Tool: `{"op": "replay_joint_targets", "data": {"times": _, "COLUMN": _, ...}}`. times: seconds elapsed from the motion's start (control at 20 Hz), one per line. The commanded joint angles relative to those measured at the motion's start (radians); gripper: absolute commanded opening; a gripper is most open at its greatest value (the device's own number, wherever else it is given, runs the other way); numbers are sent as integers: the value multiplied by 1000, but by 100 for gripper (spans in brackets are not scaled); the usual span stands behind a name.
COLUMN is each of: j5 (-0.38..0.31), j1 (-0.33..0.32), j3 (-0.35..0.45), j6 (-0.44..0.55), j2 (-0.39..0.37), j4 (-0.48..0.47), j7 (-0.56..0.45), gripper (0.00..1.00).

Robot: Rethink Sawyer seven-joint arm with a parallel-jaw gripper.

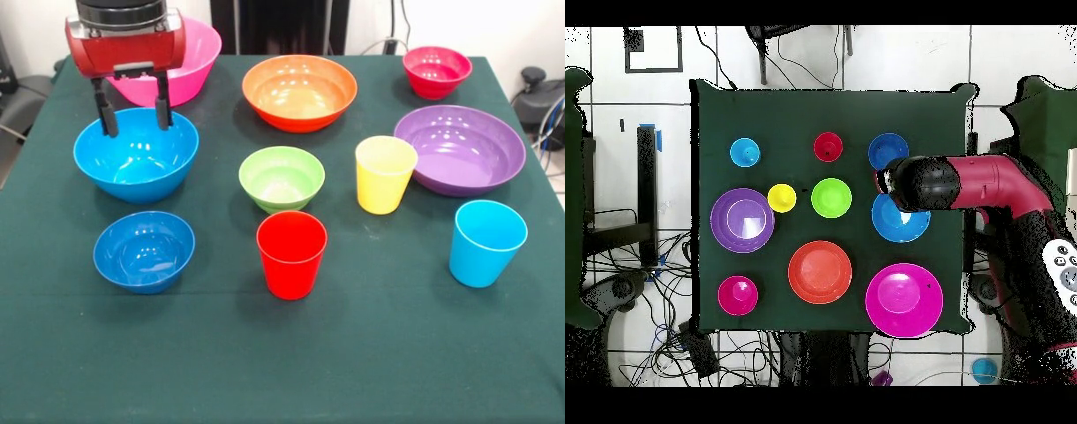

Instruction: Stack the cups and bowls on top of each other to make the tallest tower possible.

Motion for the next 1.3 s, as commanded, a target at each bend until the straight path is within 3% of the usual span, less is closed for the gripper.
{"op": "replay_joint_targets", "data": {"times": 0.05, "j5": -125, "j1": 33, "j3": 25, "j6": -41, "j2": 18, "j4": 79, "j7": -291, "gripper": 100}}
{"op": "replay_joint_targets", "data": {"times": 0.45, "j5": -169, "j1": 73, "j3": 0, "j6": -1, "j2": 34, "j4": 83, "j7": -249, "gripper": 100}}
{"op": "replay_joint_targets", "data": {"times": 0.9, "j5": -136, "j1": 76, "j3": 6, "j6": 98, "j2": 69, "j4": 42, "j7": -298, "gripper": 100}}
{"op": "replay_joint_targets", "data": {"times": 1.3, "j5": -203, "j1": 106, "j3": -43, "j6": 90, "j2": 58, "j4": 26, "j7": -255, "gripper": 100}}
